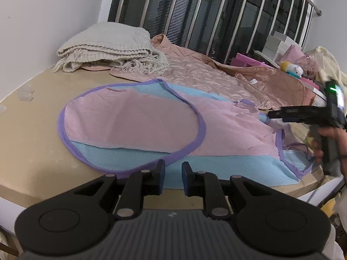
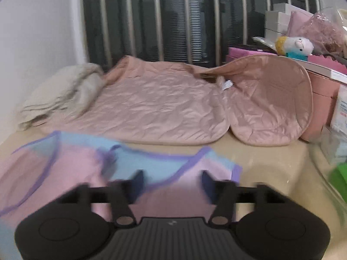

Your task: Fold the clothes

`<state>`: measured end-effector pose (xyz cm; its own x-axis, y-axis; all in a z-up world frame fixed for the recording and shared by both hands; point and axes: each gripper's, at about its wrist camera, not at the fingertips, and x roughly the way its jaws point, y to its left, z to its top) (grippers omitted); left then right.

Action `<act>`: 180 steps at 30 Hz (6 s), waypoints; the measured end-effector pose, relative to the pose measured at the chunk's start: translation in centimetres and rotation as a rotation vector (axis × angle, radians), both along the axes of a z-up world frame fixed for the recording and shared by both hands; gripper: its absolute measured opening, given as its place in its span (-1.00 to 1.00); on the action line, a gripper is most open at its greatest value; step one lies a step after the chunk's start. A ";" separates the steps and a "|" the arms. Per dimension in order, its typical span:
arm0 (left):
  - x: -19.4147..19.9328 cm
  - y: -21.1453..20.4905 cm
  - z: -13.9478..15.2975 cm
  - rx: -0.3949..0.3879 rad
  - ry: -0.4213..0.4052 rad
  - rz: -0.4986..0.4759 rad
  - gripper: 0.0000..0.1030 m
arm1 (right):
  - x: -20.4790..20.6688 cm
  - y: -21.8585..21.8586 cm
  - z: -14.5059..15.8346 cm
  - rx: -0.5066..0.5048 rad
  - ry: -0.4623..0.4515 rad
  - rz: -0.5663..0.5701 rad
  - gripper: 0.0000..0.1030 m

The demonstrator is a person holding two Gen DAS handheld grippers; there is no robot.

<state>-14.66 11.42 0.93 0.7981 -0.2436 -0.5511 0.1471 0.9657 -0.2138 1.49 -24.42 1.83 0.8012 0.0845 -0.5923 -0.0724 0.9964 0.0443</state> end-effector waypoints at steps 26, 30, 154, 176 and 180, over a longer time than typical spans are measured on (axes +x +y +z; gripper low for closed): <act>-1.7 1.3 1.5 0.011 0.008 -0.069 -0.14 | -13.1 4.5 1.0 -0.083 -0.118 0.349 -0.67; -1.7 -0.4 1.9 0.165 -0.113 -0.253 0.16 | -17.3 6.6 0.5 -0.075 -0.183 0.711 -0.19; 5.4 15.3 1.3 -0.031 0.109 -0.171 -0.89 | -15.7 -9.5 0.7 0.017 -0.067 0.283 -0.87; 4.6 16.0 1.9 -0.094 0.100 -0.212 -0.98 | -14.6 -4.9 -1.8 0.073 -0.039 0.428 -0.36; 5.0 15.7 1.3 -0.031 0.126 -0.161 -0.91 | -14.7 -4.8 -1.5 0.062 -0.029 0.429 -0.33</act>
